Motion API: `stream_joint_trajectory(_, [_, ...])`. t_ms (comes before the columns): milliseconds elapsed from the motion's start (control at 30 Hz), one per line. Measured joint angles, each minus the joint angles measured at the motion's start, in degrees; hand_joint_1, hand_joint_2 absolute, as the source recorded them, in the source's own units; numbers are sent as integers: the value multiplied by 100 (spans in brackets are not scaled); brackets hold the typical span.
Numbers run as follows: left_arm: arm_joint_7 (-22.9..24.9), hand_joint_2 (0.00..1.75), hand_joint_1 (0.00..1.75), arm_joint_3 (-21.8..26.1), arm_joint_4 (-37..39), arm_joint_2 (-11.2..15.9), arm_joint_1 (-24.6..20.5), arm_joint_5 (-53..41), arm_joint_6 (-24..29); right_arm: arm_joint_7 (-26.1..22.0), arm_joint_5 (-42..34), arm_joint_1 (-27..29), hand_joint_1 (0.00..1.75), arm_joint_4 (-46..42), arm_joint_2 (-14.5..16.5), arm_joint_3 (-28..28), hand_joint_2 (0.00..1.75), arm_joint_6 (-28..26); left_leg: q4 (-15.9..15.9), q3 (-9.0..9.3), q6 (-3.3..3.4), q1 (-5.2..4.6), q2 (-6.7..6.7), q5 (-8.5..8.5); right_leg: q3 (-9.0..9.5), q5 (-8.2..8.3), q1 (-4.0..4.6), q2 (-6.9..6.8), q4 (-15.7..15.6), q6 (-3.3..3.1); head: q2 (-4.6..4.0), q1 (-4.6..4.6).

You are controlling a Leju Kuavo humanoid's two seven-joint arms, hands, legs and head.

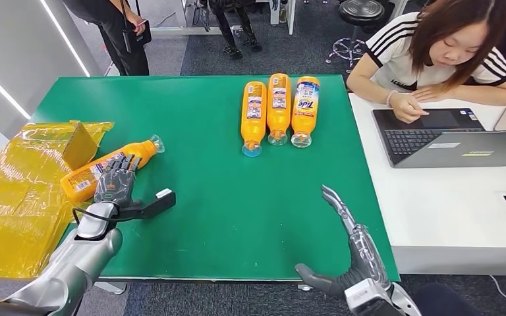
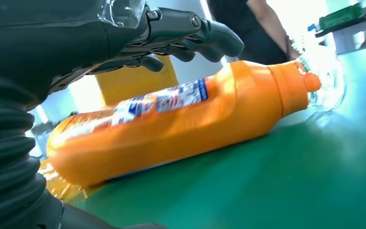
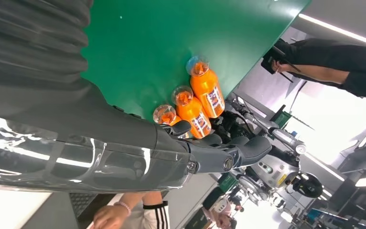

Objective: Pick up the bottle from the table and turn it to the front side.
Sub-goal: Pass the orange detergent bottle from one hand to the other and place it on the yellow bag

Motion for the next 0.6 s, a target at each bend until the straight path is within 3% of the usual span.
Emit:
stream_joint_trajectory(300, [-209,175,0,186,13,-57,49,315,52,-65,-181,-38,0,151,-2,-57,175,88,0,0,0,0,0,0,0,0,0,0,0,0,0,0])
stream_joint_trajectory(367, [-577,175,0,334,7,-127,106,710,126,-96,-244,-63,0,210,-2,-88,175,115,0,1,0,-1,0,0,0,0,0,-1,0,0,0,0])
stream_joint_trajectory(500, [-1839,175,0,703,-292,-394,350,2159,267,-130,-334,-98,0,301,-3,-124,175,152,1,-1,1,-1,-4,0,1,0,0,-4,-1,0,0,1])
stream_joint_trajectory(600, [-2210,175,0,854,-687,-585,521,2754,275,-142,-385,-120,0,365,-9,-130,175,151,2,-3,2,-2,-5,-1,1,0,-1,-3,-2,1,0,2])
